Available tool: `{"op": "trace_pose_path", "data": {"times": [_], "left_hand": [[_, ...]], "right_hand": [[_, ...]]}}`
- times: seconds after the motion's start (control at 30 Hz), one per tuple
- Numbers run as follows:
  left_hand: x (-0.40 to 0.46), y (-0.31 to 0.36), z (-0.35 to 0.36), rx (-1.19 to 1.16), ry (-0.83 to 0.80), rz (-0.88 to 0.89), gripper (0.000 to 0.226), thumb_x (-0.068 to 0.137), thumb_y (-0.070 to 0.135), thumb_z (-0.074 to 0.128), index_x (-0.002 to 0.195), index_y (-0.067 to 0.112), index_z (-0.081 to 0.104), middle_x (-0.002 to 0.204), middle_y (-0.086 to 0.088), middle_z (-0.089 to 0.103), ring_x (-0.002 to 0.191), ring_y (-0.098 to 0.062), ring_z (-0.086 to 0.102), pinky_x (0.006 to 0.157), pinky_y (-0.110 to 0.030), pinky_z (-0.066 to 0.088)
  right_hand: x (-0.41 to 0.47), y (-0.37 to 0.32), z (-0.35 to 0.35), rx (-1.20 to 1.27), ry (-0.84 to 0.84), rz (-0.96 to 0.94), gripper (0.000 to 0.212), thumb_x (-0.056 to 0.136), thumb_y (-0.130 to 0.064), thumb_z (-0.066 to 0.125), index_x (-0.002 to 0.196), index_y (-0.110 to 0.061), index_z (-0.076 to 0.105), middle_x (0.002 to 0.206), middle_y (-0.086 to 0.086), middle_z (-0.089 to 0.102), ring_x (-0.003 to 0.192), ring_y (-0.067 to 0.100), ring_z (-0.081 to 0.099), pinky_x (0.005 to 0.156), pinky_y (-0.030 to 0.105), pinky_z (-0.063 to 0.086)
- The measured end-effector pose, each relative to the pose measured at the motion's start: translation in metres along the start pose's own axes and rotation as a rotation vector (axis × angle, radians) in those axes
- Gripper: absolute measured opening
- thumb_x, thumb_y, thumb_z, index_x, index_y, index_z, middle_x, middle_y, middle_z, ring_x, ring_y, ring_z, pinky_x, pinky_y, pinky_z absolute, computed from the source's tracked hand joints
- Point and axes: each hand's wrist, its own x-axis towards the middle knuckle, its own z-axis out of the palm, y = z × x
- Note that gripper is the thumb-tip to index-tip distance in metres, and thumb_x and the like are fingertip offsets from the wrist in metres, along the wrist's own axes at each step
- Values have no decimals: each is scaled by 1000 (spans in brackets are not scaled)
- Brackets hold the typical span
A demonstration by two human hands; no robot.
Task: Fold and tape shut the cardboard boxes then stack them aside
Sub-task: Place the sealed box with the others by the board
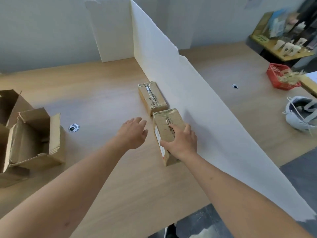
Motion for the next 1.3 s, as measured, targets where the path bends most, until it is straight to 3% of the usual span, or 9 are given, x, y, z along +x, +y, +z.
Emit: {"op": "trace_pose_path", "data": {"times": [0.43,0.6,0.83,1.13,1.3], "left_hand": [[57,16,54,-147,-23,-239,47,106,31,45,147,10,44,159,-12,36,143,-34,39,111,-43,37],[66,6,72,-195,-30,-258,46,105,30,46,146,10,46,160,-12,35,142,-36,42,109,-46,41],[62,-10,78,-209,-21,-222,46,105,27,47,146,8,46,160,-15,35,144,-36,39,113,-45,38],[53,-19,67,-193,-4,-179,46,105,28,46,147,9,46,163,-13,31,146,-35,36,116,-47,36],[34,-15,41,-143,25,-147,46,105,29,46,147,11,45,163,-11,31,146,-34,36,115,-46,35]], "right_hand": [[87,20,63,9,-36,-87,87,70,-73,70,148,-44,45,165,14,15,140,37,32,118,45,25],[103,24,82,1,-33,-96,85,72,-77,69,148,-45,45,167,16,13,145,38,29,120,46,23],[121,19,90,-54,0,-143,84,85,-74,59,157,-37,35,169,23,-2,157,36,4,128,44,7],[121,3,80,-54,-50,-179,80,96,-65,53,161,-25,28,170,19,8,158,32,4,128,42,9],[94,-18,53,0,-89,-316,62,104,-49,49,157,-20,38,167,15,24,157,30,15,124,43,19]]}}
